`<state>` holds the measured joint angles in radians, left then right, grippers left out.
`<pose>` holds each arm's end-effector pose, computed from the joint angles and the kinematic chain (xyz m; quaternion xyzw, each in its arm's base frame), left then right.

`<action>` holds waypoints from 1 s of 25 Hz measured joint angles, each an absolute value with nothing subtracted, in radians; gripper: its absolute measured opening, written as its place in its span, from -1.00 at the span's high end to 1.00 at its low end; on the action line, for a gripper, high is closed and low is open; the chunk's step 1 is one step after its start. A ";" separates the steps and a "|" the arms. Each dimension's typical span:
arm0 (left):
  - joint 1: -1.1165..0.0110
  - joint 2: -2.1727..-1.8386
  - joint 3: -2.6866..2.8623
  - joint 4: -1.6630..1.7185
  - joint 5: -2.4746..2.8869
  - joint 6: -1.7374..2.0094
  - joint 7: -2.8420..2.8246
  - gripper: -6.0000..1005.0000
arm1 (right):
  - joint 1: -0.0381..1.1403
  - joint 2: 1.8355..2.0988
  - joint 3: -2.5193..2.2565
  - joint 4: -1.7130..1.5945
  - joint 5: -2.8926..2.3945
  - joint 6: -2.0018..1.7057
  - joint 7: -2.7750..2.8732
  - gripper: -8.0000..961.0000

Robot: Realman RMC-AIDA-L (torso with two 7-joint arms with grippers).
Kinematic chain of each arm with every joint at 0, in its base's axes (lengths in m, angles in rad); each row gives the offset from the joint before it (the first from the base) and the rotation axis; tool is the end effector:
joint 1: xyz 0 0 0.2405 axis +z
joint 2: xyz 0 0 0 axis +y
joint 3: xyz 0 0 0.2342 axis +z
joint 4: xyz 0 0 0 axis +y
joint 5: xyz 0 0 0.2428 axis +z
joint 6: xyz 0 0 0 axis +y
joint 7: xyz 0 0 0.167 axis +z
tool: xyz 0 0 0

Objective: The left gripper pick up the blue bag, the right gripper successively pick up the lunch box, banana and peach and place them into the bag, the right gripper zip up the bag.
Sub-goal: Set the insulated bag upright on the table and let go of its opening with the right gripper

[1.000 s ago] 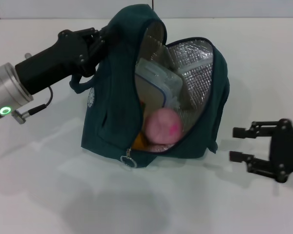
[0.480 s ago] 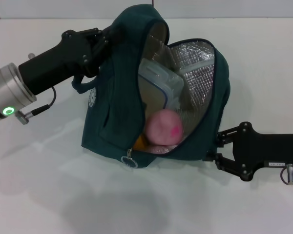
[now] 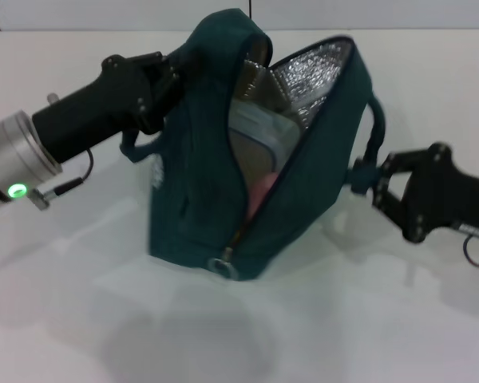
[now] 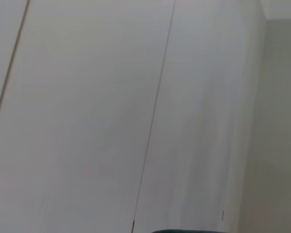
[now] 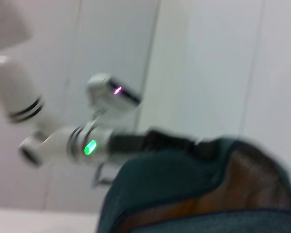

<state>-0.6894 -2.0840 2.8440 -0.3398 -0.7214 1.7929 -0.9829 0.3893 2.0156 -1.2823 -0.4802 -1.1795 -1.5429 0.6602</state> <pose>-0.2363 0.3458 -0.0012 -0.8480 -0.1603 -0.4607 0.2073 0.2360 0.3212 -0.0317 -0.9061 -0.0330 0.3599 0.2197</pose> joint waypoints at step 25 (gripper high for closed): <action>-0.448 -2.093 2.837 -0.037 -0.681 1.751 -0.419 0.74 | 0.464 1.940 -1.278 -0.459 -1.232 -1.574 0.911 0.77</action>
